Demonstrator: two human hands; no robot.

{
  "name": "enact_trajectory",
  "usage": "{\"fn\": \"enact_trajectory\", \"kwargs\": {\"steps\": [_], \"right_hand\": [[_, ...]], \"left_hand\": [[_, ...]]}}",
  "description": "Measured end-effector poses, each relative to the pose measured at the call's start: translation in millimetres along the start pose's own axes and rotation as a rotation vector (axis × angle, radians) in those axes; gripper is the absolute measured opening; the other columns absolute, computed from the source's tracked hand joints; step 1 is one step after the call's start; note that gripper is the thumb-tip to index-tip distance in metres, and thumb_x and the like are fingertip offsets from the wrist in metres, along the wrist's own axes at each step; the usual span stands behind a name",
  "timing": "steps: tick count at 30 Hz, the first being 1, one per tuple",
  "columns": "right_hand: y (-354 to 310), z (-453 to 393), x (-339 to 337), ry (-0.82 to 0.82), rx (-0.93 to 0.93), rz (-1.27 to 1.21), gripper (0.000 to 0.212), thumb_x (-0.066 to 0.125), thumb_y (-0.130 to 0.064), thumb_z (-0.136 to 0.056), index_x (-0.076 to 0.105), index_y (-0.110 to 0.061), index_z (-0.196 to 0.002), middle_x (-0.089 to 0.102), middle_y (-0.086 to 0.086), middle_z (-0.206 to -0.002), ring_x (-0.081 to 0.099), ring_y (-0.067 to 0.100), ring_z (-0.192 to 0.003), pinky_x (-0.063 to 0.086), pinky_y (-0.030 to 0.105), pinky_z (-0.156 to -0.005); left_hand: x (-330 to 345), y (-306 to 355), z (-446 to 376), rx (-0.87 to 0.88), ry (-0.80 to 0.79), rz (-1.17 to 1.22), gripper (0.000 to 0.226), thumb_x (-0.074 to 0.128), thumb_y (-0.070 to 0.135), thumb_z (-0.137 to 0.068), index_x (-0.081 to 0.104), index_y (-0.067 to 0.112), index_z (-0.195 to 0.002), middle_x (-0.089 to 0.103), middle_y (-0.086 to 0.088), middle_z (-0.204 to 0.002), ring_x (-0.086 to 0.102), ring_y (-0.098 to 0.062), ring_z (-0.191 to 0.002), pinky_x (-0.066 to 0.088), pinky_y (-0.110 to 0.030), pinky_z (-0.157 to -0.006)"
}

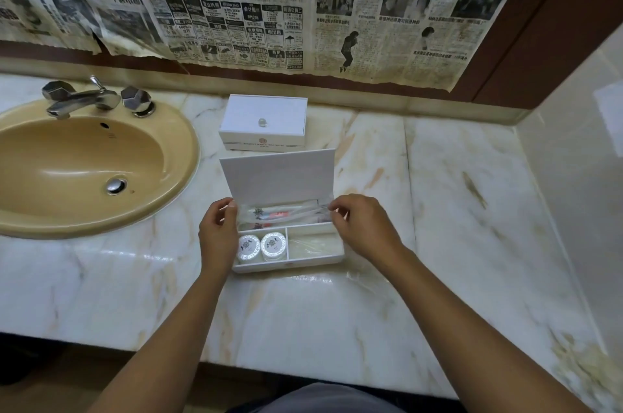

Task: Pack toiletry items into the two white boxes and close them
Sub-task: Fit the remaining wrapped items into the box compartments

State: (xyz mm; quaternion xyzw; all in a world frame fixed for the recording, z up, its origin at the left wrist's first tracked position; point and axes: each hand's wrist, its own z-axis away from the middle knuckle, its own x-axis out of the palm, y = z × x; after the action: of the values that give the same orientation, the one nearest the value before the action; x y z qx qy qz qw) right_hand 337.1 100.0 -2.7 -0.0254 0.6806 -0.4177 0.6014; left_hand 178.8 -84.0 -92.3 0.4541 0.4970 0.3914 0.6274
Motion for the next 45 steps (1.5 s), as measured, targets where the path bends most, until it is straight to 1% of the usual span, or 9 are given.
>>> {"fn": "enact_trajectory", "kwargs": {"steps": [5, 11, 16, 21, 23, 30, 37, 41, 45], "right_hand": [[42.0, 6.1, 3.6, -0.087, 0.179, 0.084, 0.028, 0.055, -0.026, -0.093, 0.063, -0.018, -0.118, 0.063, 0.002, -0.112, 0.059, 0.017, -0.098, 0.046, 0.027, -0.083], [67.9, 17.1, 20.7, -0.251, 0.266, 0.204, 0.035, 0.059, -0.028, -0.088, 0.058, -0.018, -0.122, 0.057, 0.003, -0.119, 0.055, 0.021, -0.109, 0.043, 0.029, -0.087], [69.8, 16.4, 23.5, -0.233, 0.286, 0.21, 0.022, 0.055, -0.015, -0.088, 0.065, -0.015, -0.107, 0.058, 0.002, -0.11, 0.057, 0.022, -0.101, 0.043, 0.028, -0.079], [67.7, 15.4, 23.3, -0.201, 0.314, 0.186, 0.025, 0.044, -0.004, -0.082, 0.065, -0.015, -0.085, 0.066, 0.001, -0.095, 0.057, 0.019, -0.08, 0.039, 0.024, -0.064], [66.3, 15.2, 21.9, -0.18, 0.316, 0.171, 0.024, 0.043, -0.005, -0.081, 0.064, -0.016, -0.083, 0.066, 0.0, -0.091, 0.056, 0.019, -0.077, 0.04, 0.025, -0.062], [45.6, 8.8, 6.2, -0.004, 0.212, 0.109, 0.018, 0.05, -0.018, -0.091, 0.067, -0.016, -0.094, 0.067, -0.002, -0.093, 0.06, 0.018, -0.084, 0.048, 0.028, -0.068], [5.1, 3.7, -9.5, 0.108, 0.028, 0.061, 0.015, 0.054, -0.019, -0.092, 0.068, -0.015, -0.097, 0.061, -0.002, -0.095, 0.057, 0.015, -0.088, 0.048, 0.028, -0.075], [-15.4, 3.0, 6.6, 0.016, -0.098, 0.146, 0.019, 0.055, -0.016, -0.089, 0.073, -0.015, -0.09, 0.066, 0.001, -0.09, 0.057, 0.019, -0.088, 0.046, 0.029, -0.075], [-25.6, 1.8, 29.7, -0.224, -0.093, 0.349, 0.019, 0.051, 0.004, -0.076, 0.064, -0.009, -0.069, 0.058, 0.008, -0.077, 0.056, 0.028, -0.073, 0.036, 0.025, -0.061]], "left_hand": [[0.4, 1.6, 1.1, 0.017, 0.011, -0.004, 0.015, 0.053, 0.02, -0.1, 0.064, 0.015, -0.108, 0.067, -0.002, -0.102, 0.062, -0.011, -0.089, 0.042, -0.003, -0.067], [1.0, 2.7, 2.2, 0.009, 0.015, -0.018, 0.023, 0.051, 0.02, -0.101, 0.064, 0.008, -0.115, 0.067, -0.003, -0.104, 0.061, -0.005, -0.087, 0.043, -0.001, -0.064], [1.4, 5.7, 4.0, -0.004, 0.023, -0.019, 0.022, 0.052, 0.02, -0.1, 0.065, 0.009, -0.114, 0.066, -0.002, -0.101, 0.06, 0.0, -0.084, 0.04, 0.001, -0.064], [1.3, 7.9, 4.9, -0.01, 0.02, -0.004, 0.015, 0.052, 0.019, -0.1, 0.064, 0.013, -0.107, 0.066, -0.001, -0.098, 0.06, 0.001, -0.082, 0.041, -0.001, -0.065], [1.4, 8.2, 4.8, -0.007, 0.019, -0.004, 0.015, 0.052, 0.019, -0.1, 0.064, 0.013, -0.107, 0.066, -0.001, -0.097, 0.06, 0.002, -0.082, 0.041, -0.001, -0.065], [1.1, 6.2, 3.4, -0.002, 0.015, 0.002, 0.013, 0.053, 0.02, -0.1, 0.064, 0.015, -0.105, 0.067, -0.002, -0.099, 0.061, -0.004, -0.085, 0.041, -0.001, -0.066], [0.5, 2.3, 1.2, 0.01, 0.001, 0.007, 0.013, 0.053, 0.019, -0.1, 0.065, 0.016, -0.105, 0.068, -0.001, -0.101, 0.062, -0.015, -0.095, 0.044, -0.014, -0.076], [-0.5, -1.3, -0.5, 0.004, -0.002, 0.007, 0.015, 0.053, 0.02, -0.099, 0.065, 0.015, -0.107, 0.068, -0.002, -0.105, 0.062, -0.017, -0.098, 0.045, -0.021, -0.082], [0.3, 1.4, 0.1, 0.01, 0.005, 0.008, 0.013, 0.053, 0.018, -0.099, 0.064, 0.016, -0.106, 0.067, 0.0, -0.104, 0.06, -0.013, -0.095, 0.042, -0.007, -0.075]]}}
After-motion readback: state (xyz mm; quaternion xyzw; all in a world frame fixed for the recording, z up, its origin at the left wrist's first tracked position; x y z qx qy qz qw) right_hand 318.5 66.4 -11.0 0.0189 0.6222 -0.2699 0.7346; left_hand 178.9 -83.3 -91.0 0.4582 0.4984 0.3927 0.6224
